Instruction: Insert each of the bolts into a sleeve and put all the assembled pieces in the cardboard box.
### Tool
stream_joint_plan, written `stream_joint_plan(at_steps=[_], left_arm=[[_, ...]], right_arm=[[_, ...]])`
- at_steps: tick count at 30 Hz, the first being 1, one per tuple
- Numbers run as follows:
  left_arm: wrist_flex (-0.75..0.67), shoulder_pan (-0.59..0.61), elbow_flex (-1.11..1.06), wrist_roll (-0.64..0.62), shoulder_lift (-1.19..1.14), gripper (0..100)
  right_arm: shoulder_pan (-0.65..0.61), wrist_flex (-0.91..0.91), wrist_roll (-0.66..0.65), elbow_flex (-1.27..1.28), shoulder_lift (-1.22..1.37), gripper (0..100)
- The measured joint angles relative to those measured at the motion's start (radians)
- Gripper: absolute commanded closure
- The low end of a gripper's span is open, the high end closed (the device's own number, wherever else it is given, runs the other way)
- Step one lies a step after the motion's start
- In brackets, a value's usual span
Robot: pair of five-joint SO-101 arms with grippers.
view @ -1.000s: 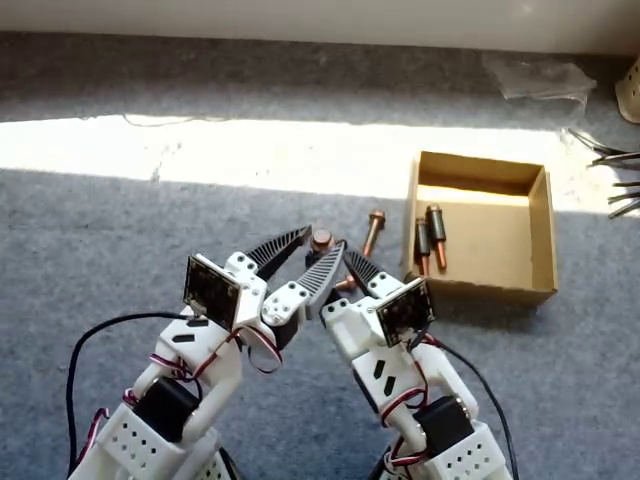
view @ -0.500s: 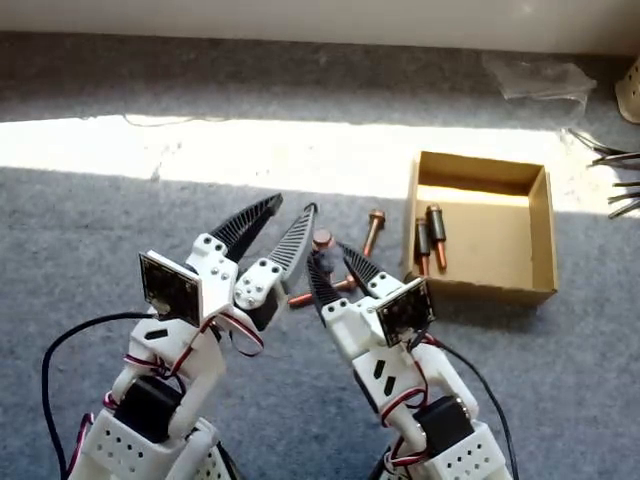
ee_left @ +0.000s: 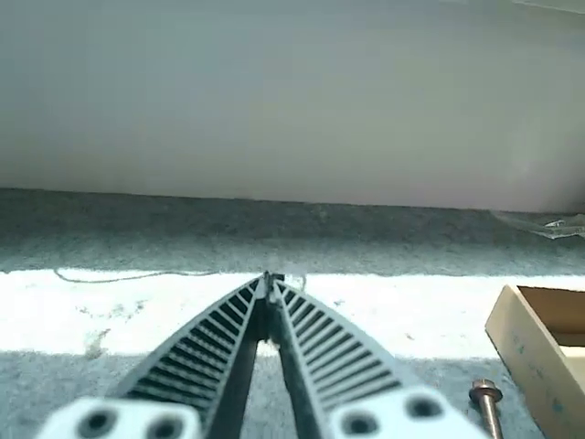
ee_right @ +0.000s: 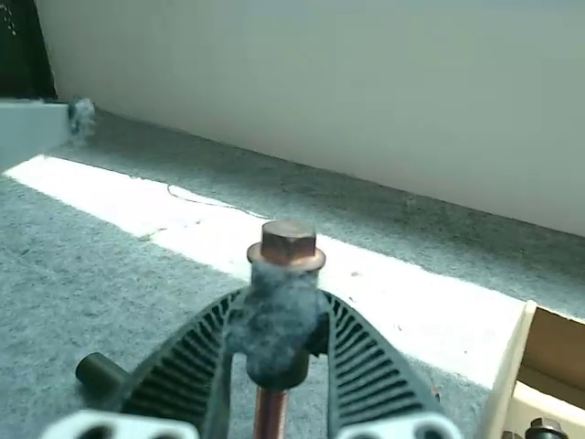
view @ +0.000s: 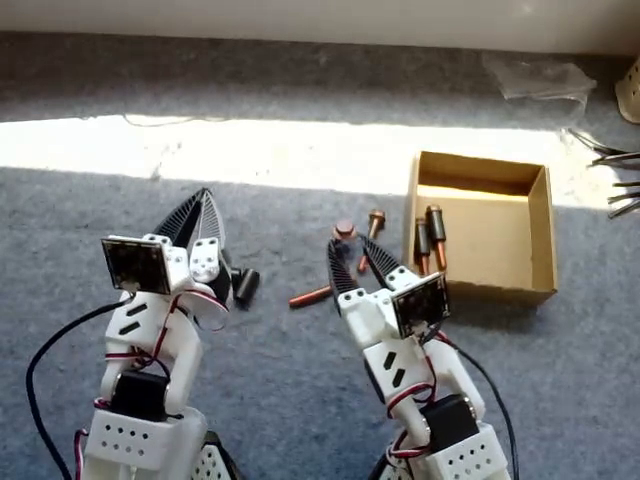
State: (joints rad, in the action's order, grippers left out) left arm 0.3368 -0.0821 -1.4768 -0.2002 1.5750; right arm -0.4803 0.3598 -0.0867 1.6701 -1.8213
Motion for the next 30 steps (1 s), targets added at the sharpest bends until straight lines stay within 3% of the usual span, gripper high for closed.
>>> stream_joint_plan(at_steps=[4,12,23,30], left_arm=[[0.000,0.026,-0.034,0.000,-0.002,99],[0.023,0.143,-0.034,0.000,-0.002,99],[0.333,0.147,-0.028,0.000,0.239,99],[0.361,0.149,-0.028,0.000,0.233,99]], right_arm=[[0.041,0.000,-0.075,0.000,0.000,99.4],[0.153,0.006,-0.097,0.000,0.000,99.4],[0.287,0.322,-0.097,-0.110,0.000,99.4],[0.385,0.448,-0.097,-0.308,0.035,99.4]])
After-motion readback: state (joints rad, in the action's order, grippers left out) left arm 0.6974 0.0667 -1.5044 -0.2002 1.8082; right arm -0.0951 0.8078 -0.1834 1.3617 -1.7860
